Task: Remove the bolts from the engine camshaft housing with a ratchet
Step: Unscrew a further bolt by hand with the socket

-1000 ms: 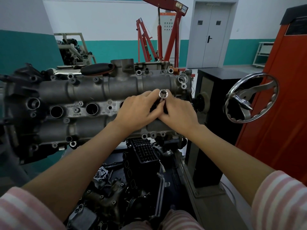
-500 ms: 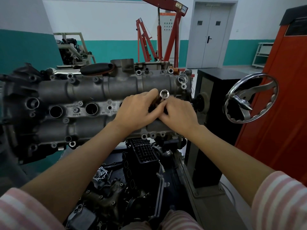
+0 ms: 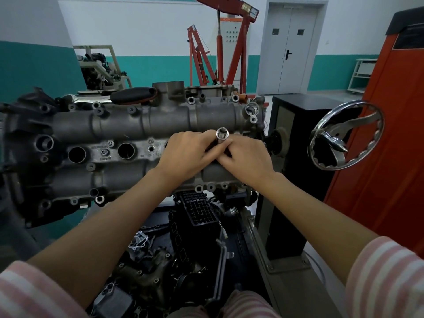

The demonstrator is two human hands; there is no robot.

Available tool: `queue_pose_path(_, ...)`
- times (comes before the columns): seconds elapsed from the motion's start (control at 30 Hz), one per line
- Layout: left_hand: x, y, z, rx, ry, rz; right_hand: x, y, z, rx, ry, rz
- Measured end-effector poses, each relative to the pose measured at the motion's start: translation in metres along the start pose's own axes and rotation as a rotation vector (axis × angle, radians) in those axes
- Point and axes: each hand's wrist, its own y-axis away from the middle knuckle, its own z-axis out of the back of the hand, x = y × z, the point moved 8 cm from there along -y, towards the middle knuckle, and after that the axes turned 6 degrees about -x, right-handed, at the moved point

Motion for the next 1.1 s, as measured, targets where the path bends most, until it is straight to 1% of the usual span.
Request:
queue_pose_path(0.13,-0.0020,-0.0002,-0.0020,0.035,-0.026,-0.004,-0.0008,0.0002,-0.0002,0.002,0.022,0.003)
queue_pose_path(0.27,-0.0026,-0.0014,-0.0004,0.018,0.013,0.005,-0.0010,-0.0006,-0.0012,0.008,0.030,0.004)
queue_pose_path(0.37,-0.0059,-0.0010,-0.0007,0.016,-0.005,-0.032,-0.0014,-0.0012,0.0003,-0.005,0.030,0.000)
queue_pose_path(0.5,-0.0022,-0.0002,0.0002,-0.008,-0.033,-0.016,-0.0040,-0.0020,-0.0021,0.022,0.034,-0.029)
queue_pose_path(0.6,0.0001,0.0000,0.0009,-0.006,-0.013,0.007,-0.0025,-0.0001,0.0004,-0.006,0.007,-0.018)
queue_pose_path(0.7,-0.0013,-0.0002,-0.0012,0.036,-0.049,0.001,0.0009,0.0010,0.0028,-0.028,-0.005,0.009)
queue_pose_path(0.87,-0.0028,-0.0011,0.0002,0.037,0.002,0.017,-0.0015,-0.0006,0.0000,0.001,0.015,-0.003)
queue_pose_path(1.1,-0.0035,-0.0011,0.0005,0.011,-0.020,-0.009,-0.0047,-0.0018,-0.0034,0.017,0.038,-0.011)
